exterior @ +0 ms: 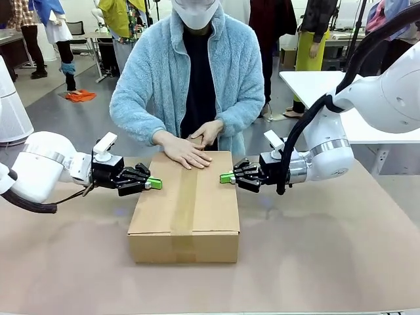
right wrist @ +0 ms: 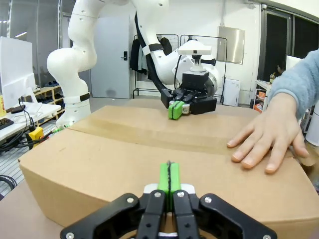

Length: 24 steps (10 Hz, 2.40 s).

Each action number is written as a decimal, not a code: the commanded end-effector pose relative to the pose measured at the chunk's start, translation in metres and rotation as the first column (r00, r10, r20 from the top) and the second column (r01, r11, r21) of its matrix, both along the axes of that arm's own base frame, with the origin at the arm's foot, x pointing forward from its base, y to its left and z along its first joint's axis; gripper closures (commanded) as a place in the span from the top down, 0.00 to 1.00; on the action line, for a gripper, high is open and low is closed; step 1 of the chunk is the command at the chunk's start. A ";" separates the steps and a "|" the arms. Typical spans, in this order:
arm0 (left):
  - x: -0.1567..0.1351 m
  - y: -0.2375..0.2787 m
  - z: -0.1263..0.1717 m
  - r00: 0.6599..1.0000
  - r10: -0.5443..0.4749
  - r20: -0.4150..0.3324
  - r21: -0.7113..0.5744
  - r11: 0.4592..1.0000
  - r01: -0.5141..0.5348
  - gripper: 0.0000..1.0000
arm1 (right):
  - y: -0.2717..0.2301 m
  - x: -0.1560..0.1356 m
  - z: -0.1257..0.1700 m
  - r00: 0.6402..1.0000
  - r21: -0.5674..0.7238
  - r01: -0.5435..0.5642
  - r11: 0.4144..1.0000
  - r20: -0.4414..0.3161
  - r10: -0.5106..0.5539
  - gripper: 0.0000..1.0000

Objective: Wrap the clocks to prevent damage.
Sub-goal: After the human seals the box with tape, release both hands from the side flaps of the Package Box.

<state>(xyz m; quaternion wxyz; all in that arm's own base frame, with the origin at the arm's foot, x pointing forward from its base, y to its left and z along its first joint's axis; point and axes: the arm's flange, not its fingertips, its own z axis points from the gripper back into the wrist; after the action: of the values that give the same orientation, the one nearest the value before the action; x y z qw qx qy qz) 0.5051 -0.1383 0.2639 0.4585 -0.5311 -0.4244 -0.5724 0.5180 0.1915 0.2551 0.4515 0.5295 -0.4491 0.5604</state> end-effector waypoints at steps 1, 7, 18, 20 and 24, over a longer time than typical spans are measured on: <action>0.002 -0.002 0.000 1.000 0.014 -0.001 -0.008 1.000 -0.014 0.00 | 0.000 -0.002 -0.001 1.000 -0.009 0.005 1.000 0.010 -0.005 0.01; 0.002 -0.002 0.000 1.000 0.014 -0.001 -0.008 1.000 -0.014 0.00 | 0.000 -0.002 -0.001 1.000 -0.009 0.005 1.000 0.010 -0.005 0.01; 0.002 0.002 0.009 1.000 -0.017 -0.016 0.071 0.997 0.018 0.00 | 0.000 0.000 0.000 1.000 0.000 0.000 1.000 0.000 0.000 0.01; 0.005 0.010 0.067 0.999 -0.032 -0.010 0.247 0.968 0.034 0.00 | -0.002 -0.011 0.046 0.999 -0.125 0.022 0.992 0.051 -0.016 0.01; -0.010 0.036 0.189 0.999 -0.012 0.042 0.502 0.865 -0.010 0.00 | -0.030 -0.043 0.167 0.987 -0.342 0.134 0.930 0.126 -0.096 0.01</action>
<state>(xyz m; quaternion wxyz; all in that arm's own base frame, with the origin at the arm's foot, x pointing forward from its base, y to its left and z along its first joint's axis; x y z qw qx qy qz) 0.5002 -0.1045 0.4417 0.5585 -0.3961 -0.2925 -0.6676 0.4908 0.1663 0.4053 0.5127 0.4058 -0.4134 0.6337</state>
